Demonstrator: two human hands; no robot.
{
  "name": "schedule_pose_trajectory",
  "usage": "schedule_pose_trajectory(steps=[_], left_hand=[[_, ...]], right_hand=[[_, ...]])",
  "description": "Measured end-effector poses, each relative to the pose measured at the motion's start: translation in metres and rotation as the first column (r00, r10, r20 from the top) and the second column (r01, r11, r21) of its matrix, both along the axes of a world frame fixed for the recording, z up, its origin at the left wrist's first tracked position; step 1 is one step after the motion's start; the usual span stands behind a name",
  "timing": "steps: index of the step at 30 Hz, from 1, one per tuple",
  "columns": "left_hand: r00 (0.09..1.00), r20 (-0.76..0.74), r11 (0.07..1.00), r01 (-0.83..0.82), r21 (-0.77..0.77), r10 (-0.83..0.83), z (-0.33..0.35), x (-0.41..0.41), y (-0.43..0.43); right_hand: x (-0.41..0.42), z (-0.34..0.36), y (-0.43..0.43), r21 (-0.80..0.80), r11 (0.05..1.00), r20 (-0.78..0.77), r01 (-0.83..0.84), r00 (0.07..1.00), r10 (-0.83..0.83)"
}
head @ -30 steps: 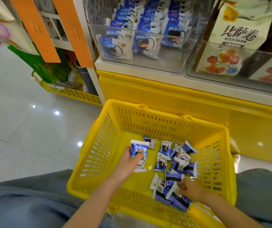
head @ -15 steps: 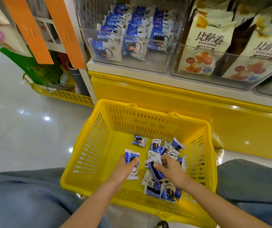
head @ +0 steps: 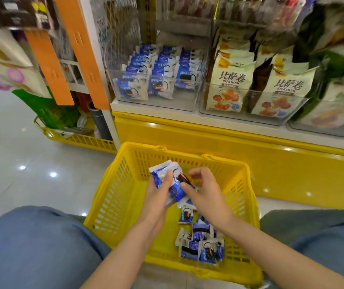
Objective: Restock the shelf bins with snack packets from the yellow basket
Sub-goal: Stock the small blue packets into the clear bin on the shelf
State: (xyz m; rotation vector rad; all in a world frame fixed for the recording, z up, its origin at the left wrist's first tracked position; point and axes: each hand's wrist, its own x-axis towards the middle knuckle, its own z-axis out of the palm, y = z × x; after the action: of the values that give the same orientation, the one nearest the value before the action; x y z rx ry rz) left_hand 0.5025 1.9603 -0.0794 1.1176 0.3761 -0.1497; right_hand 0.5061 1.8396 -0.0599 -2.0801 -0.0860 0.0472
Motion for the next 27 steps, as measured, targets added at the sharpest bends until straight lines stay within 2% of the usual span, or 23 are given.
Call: schedule_pose_trajectory(steps=[3,6,11,14,16,18,22,24,27], left_hand=[[0.997,0.068,1.0,-0.022,0.013,0.021,0.015,0.005,-0.002],[0.993,0.111,0.996,-0.033,0.078,0.024,0.024,0.01,-0.001],[0.994,0.094,0.985,0.044,0.165,-0.06,0.041,0.018,0.002],[0.985,0.081,0.973,0.135,0.187,-0.152,0.059,0.026,0.01],[0.975,0.095,0.977,0.19,0.099,-0.199,0.071,0.03,0.017],[0.965,0.125,0.972,0.223,0.07,-0.23,0.081,0.032,0.023],[0.971,0.176,0.964,0.117,0.237,-0.161,0.091,0.038,0.028],[0.974,0.193,0.95,0.056,0.308,-0.12,0.094,0.045,0.036],[0.958,0.236,0.921,0.06,0.385,-0.161,0.1,0.055,0.051]], right_hand=[[0.007,0.018,-0.007,0.108,0.994,-0.219,0.004,0.976,0.02],[0.009,0.032,-0.012,0.279,0.96,-0.329,-0.006,0.939,0.102],[0.014,0.048,-0.018,0.276,0.946,-0.304,-0.173,0.918,0.256],[0.026,0.06,-0.02,0.292,0.951,-0.259,-0.105,0.948,0.184],[0.032,0.067,-0.019,0.388,0.921,-0.266,-0.026,0.954,0.139],[0.033,0.073,-0.015,0.546,0.837,-0.288,0.028,0.945,0.156],[0.034,0.08,-0.003,0.676,0.736,-0.284,0.044,0.937,0.205],[0.038,0.085,0.001,0.662,0.749,-0.266,0.019,0.94,0.212],[0.052,0.099,-0.003,0.482,0.872,-0.158,-0.081,0.971,0.178]])
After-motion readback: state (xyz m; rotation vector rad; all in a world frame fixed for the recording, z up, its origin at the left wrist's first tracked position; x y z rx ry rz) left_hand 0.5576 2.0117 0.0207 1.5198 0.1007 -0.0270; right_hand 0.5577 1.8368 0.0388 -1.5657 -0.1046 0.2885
